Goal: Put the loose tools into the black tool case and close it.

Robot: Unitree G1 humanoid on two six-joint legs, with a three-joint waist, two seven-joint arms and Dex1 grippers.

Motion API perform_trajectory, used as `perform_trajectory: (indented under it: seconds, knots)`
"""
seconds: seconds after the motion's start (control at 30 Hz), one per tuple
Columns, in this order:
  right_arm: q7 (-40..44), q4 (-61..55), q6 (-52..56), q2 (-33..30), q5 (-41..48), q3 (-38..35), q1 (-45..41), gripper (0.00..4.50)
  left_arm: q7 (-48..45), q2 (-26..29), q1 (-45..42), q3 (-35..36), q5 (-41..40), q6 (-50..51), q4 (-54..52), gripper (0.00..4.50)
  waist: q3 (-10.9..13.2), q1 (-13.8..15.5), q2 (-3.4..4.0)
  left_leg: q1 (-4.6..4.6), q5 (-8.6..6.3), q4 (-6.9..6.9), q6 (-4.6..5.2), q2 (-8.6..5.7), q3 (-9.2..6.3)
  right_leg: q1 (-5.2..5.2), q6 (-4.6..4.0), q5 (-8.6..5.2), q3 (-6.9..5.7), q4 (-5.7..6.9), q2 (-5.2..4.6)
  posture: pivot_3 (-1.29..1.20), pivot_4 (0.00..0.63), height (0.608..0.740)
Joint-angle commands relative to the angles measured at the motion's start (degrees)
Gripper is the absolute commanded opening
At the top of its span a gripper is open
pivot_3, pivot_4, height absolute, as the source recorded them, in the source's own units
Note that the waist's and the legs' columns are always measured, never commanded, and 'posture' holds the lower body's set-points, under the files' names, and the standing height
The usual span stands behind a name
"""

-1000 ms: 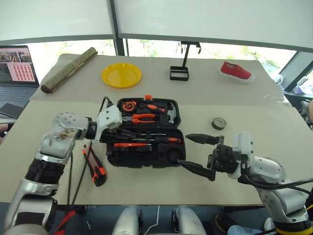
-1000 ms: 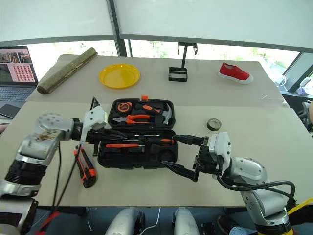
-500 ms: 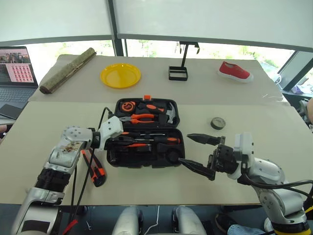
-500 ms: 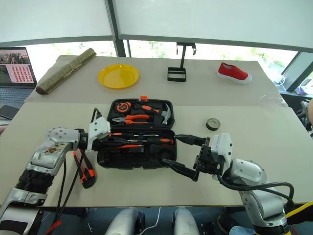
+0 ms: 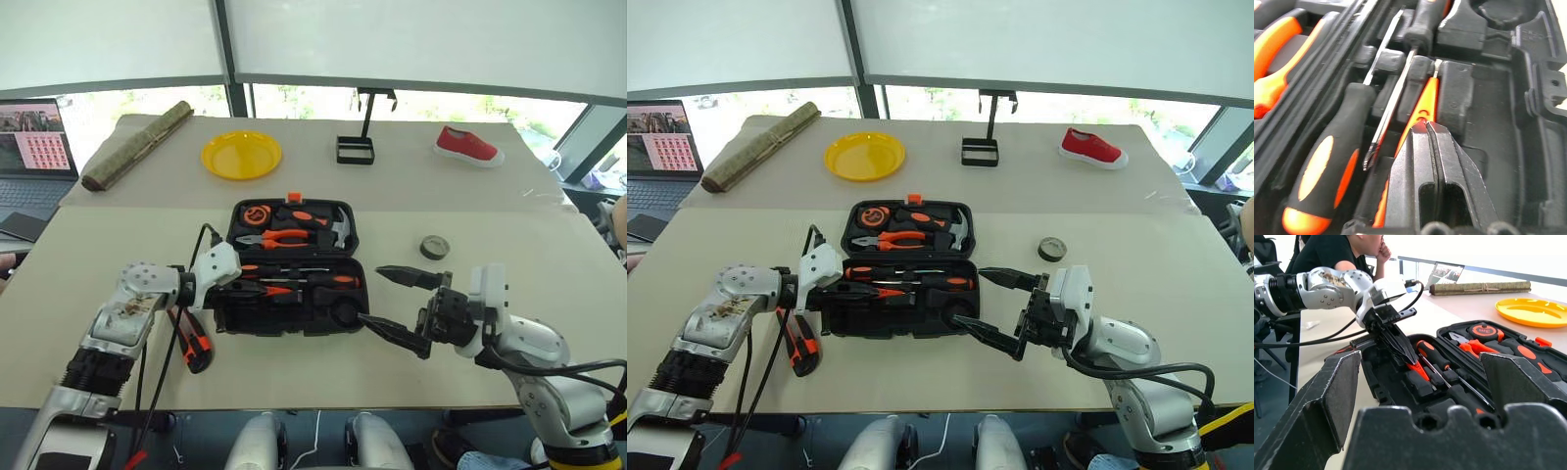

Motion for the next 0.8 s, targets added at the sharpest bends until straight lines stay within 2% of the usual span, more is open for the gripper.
perform_trajectory:
  seconds: [0.03,0.1,0.2,0.37,0.53,0.57,0.7,0.73,0.8]
  knots:
    - [0.58,-0.76,-2.04,0.32,0.66,-1.42,-0.91,4.5,1.64,-0.3,1.93,5.06,-3.39,-1.72,-1.62,0.06,0.0,-0.04,0.0,-0.02,0.0,0.0,0.0,0.0,0.0,-0.02,0.0,0.0,0.01,0.01,0.0,0.0,0.15,0.74]
    - [1.62,-0.43,-3.73,0.59,0.75,-1.98,-0.85,4.5,2.74,0.55,5.19,11.27,-6.83,-2.72,-4.39,0.06,0.02,-0.24,-0.01,-0.08,0.0,0.0,0.0,0.03,0.0,-0.1,-0.01,0.0,0.01,0.01,0.0,0.0,0.15,0.74]
    - [4.69,0.81,-8.3,0.71,-0.33,-2.72,0.21,4.5,4.01,2.32,13.96,22.02,-11.9,-2.04,-9.84,0.79,0.04,-0.86,-0.03,-0.17,-0.02,-0.04,-0.01,0.08,0.0,-0.23,-0.04,0.0,0.03,0.01,-0.01,0.0,0.15,0.74]
    - [9.21,4.0,-16.51,1.47,-3.19,-2.85,3.4,4.5,7.43,1.99,30.83,37.08,-13.88,-3.0,-15.31,2.49,0.07,-1.12,0.01,-0.07,-0.15,-0.11,-0.02,0.07,0.01,-0.13,-0.03,-0.02,-0.02,-0.1,-0.24,0.0,0.15,0.74]
    - [12.56,5.75,-20.31,2.11,-1.02,-4.24,5.74,4.5,11.03,-2.54,47.32,50.16,-14.11,-3.92,-14.64,4.31,0.08,-0.91,-0.01,-0.01,-0.22,-0.11,-0.04,0.06,0.0,-0.07,-0.01,-0.08,-0.07,-0.17,-0.41,0.0,0.15,0.74]
    - [13.21,5.69,-20.58,2.04,-0.49,-4.28,6.15,4.5,11.6,-3.42,49.97,51.72,-13.82,-4.11,-14.28,4.44,0.08,-0.9,-0.02,0.02,-0.25,-0.13,-0.05,0.06,0.0,-0.07,-0.02,-0.1,-0.07,-0.18,-0.55,0.0,0.15,0.74]
    - [14.64,5.13,-21.26,2.39,0.54,-3.45,7.58,4.5,13.03,-5.69,55.77,54.06,-15.46,-1.94,-17.29,4.44,0.1,-0.15,-0.04,0.08,-0.32,-0.14,-0.14,0.06,-0.02,-0.25,-0.33,-0.4,-0.14,-0.23,-0.89,0.0,0.15,0.74]
    - [14.81,5.04,-21.53,2.46,0.35,-3.17,7.76,4.5,14.35,-5.85,56.56,54.09,-15.69,-0.13,-19.01,4.44,0.11,0.2,-0.06,0.07,-0.5,-0.14,-0.46,0.05,-0.02,-0.27,-0.36,-0.44,-0.15,-0.24,-0.91,0.0,0.15,0.74]
    - [14.78,4.99,-21.77,2.7,0.09,-2.67,7.69,4.5,17.43,-5.71,57.4,53.53,-16.78,4.59,-23.51,4.44,0.12,0.54,-0.09,0.04,-0.52,-0.13,-0.48,0.02,-0.02,-0.27,-0.33,-0.46,-0.19,-0.25,-0.96,0.0,0.15,0.74]
